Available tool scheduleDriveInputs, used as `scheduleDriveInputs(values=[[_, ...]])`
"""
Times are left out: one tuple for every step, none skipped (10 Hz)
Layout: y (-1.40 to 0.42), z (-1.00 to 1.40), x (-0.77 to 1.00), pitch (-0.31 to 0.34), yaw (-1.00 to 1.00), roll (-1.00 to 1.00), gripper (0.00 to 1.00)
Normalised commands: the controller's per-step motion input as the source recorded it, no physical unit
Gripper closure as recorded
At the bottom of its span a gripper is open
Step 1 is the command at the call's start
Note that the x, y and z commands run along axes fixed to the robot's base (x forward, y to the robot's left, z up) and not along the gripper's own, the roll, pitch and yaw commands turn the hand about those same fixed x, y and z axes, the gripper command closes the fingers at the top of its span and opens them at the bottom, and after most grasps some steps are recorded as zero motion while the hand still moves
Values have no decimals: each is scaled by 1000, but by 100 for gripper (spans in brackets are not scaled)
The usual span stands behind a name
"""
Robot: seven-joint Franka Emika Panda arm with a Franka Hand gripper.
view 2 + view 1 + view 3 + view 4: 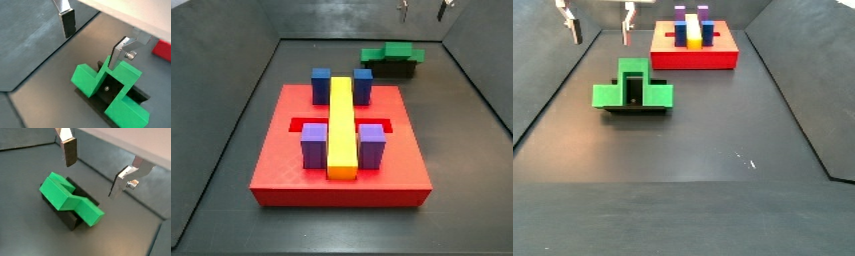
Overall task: Pick up the green object. Move up. Place the green object on the fixture. Regrasp the green object. Move to above the board. Insert the green object.
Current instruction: Regrasp the green object.
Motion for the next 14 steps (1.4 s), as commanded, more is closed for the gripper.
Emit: scheduleDriveInputs(values=[[-174, 0, 0, 109, 111, 1000, 0], [-274, 0, -117, 74, 137, 1000, 0], [-417, -11, -297, 0, 80, 1000, 0], [-460, -109, -306, 0, 100, 1000, 0], [-451, -157, -380, 0, 91, 1000, 0], [-411, -203, -260, 0, 77, 1000, 0], [-263, -217, 0, 0, 9, 734, 0], [-186, -211, 91, 26, 20, 537, 0], [-111, -271, 206, 23, 126, 471, 0], [-20, -331, 229, 20, 226, 366, 0], [0, -311, 74, 0, 260, 100, 0], [0, -194, -100, 0, 154, 191, 0], [-91, -86, -286, 0, 151, 703, 0], [-100, -149, -263, 0, 163, 743, 0]])
